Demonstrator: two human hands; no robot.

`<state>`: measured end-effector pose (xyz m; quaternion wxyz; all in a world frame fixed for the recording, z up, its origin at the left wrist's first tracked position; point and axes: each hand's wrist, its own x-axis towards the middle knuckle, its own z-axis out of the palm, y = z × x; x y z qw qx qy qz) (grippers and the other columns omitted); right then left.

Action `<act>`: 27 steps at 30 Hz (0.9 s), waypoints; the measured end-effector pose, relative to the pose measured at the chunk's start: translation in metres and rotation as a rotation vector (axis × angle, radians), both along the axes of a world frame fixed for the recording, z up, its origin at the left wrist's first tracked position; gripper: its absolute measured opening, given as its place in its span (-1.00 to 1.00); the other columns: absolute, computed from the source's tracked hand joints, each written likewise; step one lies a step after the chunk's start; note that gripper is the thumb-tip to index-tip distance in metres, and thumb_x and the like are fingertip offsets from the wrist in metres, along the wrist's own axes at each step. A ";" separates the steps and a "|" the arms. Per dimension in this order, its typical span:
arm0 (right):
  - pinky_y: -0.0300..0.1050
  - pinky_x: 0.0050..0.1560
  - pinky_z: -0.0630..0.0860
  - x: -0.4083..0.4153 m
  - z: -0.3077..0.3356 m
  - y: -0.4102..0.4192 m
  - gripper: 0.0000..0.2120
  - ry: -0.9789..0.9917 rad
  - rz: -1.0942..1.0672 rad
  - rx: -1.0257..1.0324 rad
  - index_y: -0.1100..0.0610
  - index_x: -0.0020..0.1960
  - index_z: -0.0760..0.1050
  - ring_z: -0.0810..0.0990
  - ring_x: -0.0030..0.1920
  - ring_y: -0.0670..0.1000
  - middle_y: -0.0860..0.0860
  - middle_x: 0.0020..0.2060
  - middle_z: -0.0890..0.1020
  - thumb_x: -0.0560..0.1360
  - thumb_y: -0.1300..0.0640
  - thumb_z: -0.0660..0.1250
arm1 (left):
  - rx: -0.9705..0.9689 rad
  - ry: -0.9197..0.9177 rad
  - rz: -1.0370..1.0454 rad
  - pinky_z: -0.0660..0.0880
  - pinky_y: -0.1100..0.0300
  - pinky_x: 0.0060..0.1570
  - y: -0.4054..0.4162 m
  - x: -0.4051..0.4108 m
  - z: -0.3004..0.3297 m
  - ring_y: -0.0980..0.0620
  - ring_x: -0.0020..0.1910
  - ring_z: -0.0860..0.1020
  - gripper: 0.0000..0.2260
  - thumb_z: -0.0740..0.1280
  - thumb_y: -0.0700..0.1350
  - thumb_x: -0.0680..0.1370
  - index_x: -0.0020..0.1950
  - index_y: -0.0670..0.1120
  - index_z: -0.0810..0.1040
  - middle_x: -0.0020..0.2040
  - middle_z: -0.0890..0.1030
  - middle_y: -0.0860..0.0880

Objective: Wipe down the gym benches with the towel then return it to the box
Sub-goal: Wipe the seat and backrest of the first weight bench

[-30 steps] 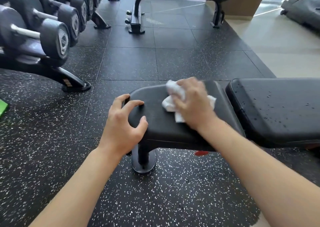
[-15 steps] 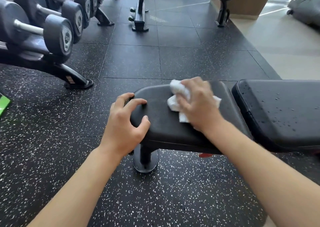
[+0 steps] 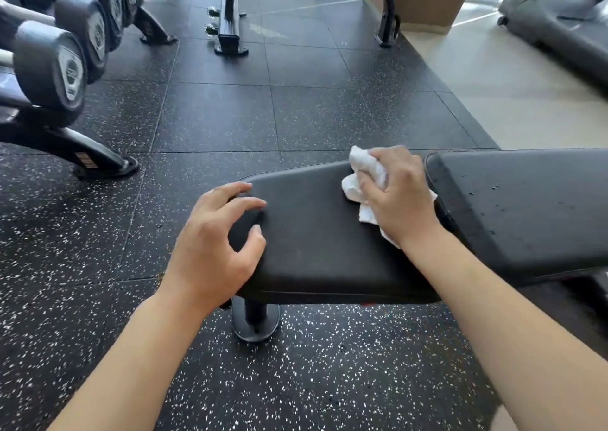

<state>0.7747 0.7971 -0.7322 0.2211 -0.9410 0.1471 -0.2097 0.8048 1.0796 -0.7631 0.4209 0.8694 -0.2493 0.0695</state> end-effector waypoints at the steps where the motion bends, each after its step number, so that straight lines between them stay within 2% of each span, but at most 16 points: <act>1: 0.09 0.28 0.38 -0.003 -0.002 0.018 -0.75 -0.004 0.076 -0.004 0.11 0.25 0.61 0.50 0.17 0.19 0.07 0.16 0.60 0.59 0.10 0.41 | -0.001 -0.002 -0.016 0.21 0.41 0.45 -0.001 0.001 0.001 0.08 0.40 0.46 -0.69 0.36 -0.09 0.49 0.22 -0.02 0.68 0.38 0.54 0.08; 5: 0.04 0.27 0.41 -0.022 -0.006 0.070 -0.71 0.028 0.366 -0.003 0.02 0.30 0.55 0.43 0.19 0.06 -0.08 0.18 0.54 0.61 0.00 0.38 | 0.048 0.010 -0.066 0.34 0.02 0.49 -0.010 0.011 0.008 0.00 0.40 0.48 -0.69 0.37 -0.18 0.49 0.21 -0.03 0.69 0.38 0.56 0.03; 7: 0.02 0.28 0.42 -0.031 -0.003 0.066 -0.71 0.054 0.406 0.006 0.02 0.32 0.55 0.44 0.21 0.04 -0.10 0.20 0.53 0.62 -0.01 0.38 | 0.079 0.035 -0.094 0.35 -0.16 0.47 -0.018 0.017 0.013 -0.04 0.41 0.48 -0.69 0.38 -0.19 0.49 0.22 -0.02 0.69 0.37 0.57 0.03; 9: 0.02 0.31 0.42 -0.038 0.001 0.052 -0.71 0.077 0.369 0.016 0.04 0.32 0.56 0.44 0.25 0.03 -0.10 0.22 0.53 0.62 0.03 0.39 | 0.162 0.005 -0.123 0.31 -0.24 0.47 -0.030 0.021 0.016 -0.06 0.42 0.48 -0.66 0.33 -0.10 0.49 0.23 0.00 0.69 0.37 0.58 0.03; 14: -0.02 0.37 0.39 -0.070 0.002 0.008 -0.75 0.041 0.078 0.057 0.07 0.30 0.57 0.47 0.29 0.01 -0.08 0.24 0.55 0.63 0.10 0.40 | 0.327 -0.052 -0.234 0.16 -0.25 0.55 -0.070 0.024 0.017 -0.05 0.52 0.37 -0.65 0.36 0.04 0.56 0.35 0.09 0.61 0.45 0.50 0.08; 19: -0.02 0.39 0.41 -0.088 -0.003 -0.004 -0.77 0.017 -0.053 0.123 -0.01 0.30 0.58 0.50 0.33 -0.03 -0.15 0.22 0.57 0.65 0.13 0.37 | 0.313 -0.083 -0.293 0.27 -0.20 0.49 -0.085 0.039 0.015 -0.05 0.45 0.42 -0.66 0.33 0.10 0.56 0.32 0.10 0.61 0.40 0.52 0.08; 23: 0.03 0.34 0.45 -0.064 -0.003 -0.011 -0.80 0.018 -0.081 0.137 0.03 0.27 0.59 0.54 0.27 -0.01 -0.11 0.19 0.60 0.66 0.15 0.37 | 0.282 -0.101 -0.290 0.31 -0.17 0.46 -0.085 0.042 0.011 -0.05 0.41 0.44 -0.63 0.29 0.14 0.52 0.28 0.10 0.64 0.37 0.54 0.07; 27: 0.09 0.28 0.52 -0.003 0.009 -0.025 -0.79 0.067 -0.135 0.233 0.09 0.29 0.59 0.61 0.20 0.06 -0.01 0.17 0.63 0.68 0.09 0.35 | 0.248 -0.082 -0.276 0.33 -0.15 0.44 -0.086 0.044 0.013 -0.04 0.37 0.46 -0.64 0.31 0.15 0.48 0.24 0.11 0.66 0.33 0.57 0.08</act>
